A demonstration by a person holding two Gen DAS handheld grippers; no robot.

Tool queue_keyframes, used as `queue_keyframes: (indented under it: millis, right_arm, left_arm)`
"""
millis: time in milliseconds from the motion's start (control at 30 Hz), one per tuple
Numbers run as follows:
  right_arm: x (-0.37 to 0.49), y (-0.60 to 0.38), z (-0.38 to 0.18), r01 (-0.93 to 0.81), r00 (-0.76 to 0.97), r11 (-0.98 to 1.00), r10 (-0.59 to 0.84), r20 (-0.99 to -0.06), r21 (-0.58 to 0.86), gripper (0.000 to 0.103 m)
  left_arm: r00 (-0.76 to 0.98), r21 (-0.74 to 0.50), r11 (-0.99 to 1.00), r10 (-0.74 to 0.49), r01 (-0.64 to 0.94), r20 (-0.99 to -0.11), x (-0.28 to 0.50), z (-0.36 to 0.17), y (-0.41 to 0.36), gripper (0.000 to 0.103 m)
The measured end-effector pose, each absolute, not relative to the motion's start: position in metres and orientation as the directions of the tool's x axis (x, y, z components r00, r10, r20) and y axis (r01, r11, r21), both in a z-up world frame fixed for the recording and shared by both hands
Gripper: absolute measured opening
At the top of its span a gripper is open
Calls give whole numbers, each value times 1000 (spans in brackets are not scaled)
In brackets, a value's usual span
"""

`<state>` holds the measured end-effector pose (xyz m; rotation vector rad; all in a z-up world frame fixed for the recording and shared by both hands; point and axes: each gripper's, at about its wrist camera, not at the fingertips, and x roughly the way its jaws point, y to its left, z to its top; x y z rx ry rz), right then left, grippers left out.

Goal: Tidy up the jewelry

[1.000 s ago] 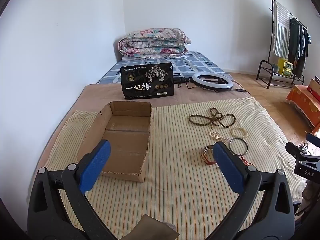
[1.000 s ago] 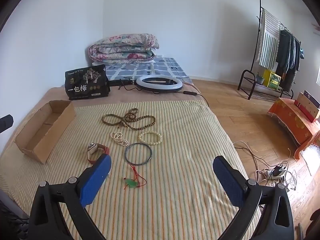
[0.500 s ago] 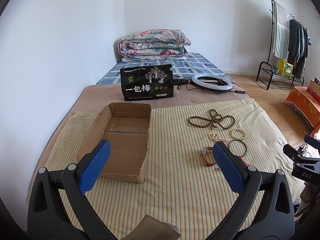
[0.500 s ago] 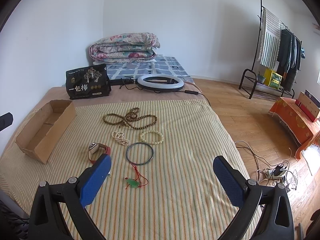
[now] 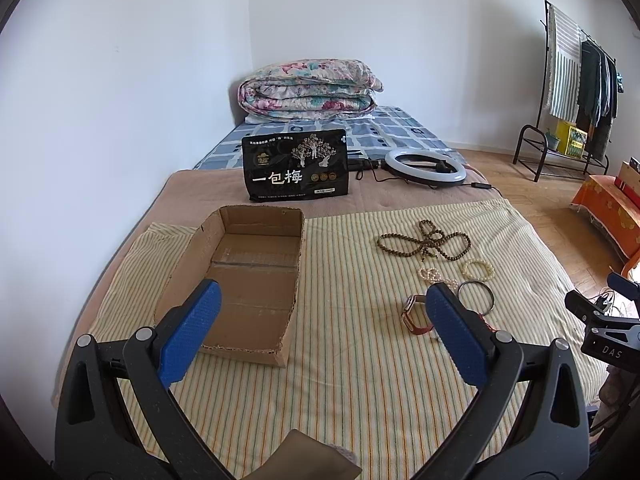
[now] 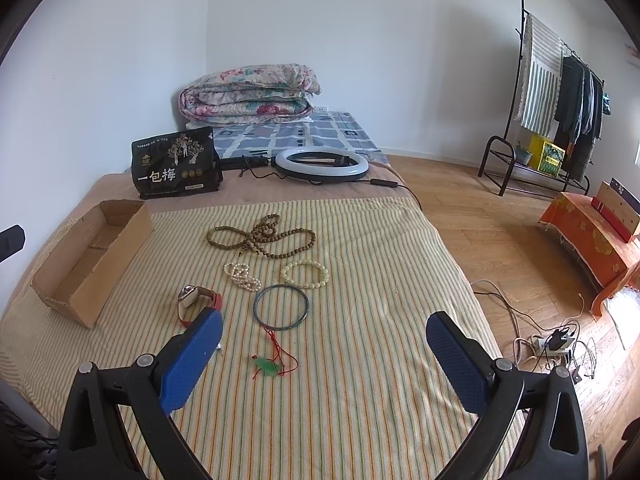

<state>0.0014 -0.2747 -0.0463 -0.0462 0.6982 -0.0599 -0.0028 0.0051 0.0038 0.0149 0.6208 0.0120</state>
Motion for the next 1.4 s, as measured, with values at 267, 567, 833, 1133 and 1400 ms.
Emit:
queue_keyframes:
  millis: [267, 567, 833, 1133, 1400]
  right_arm:
    - [2, -275, -48, 43, 762, 997, -72, -644, -60, 103]
    - [2, -278, -47, 49, 761, 997, -72, -644, -54, 103]
    - [2, -278, -47, 50, 761, 997, -73, -645, -54, 103]
    - [2, -279, -47, 46, 759, 998, -69, -648, -53, 103]
    - [2, -278, -47, 46, 757, 998, -67, -650, -50, 103]
  left_arm:
    - [813, 16, 1000, 15, -6, -582, -3, 4, 5, 103]
    - [813, 15, 1000, 14, -6, -582, -3, 3, 6, 103]
    - [813, 14, 1000, 14, -6, -582, -3, 3, 6, 103]
    - [813, 17, 1000, 14, -5, -583, -3, 3, 6, 103]
    - [811, 21, 1000, 15, -4, -585, -2, 3, 4, 103]
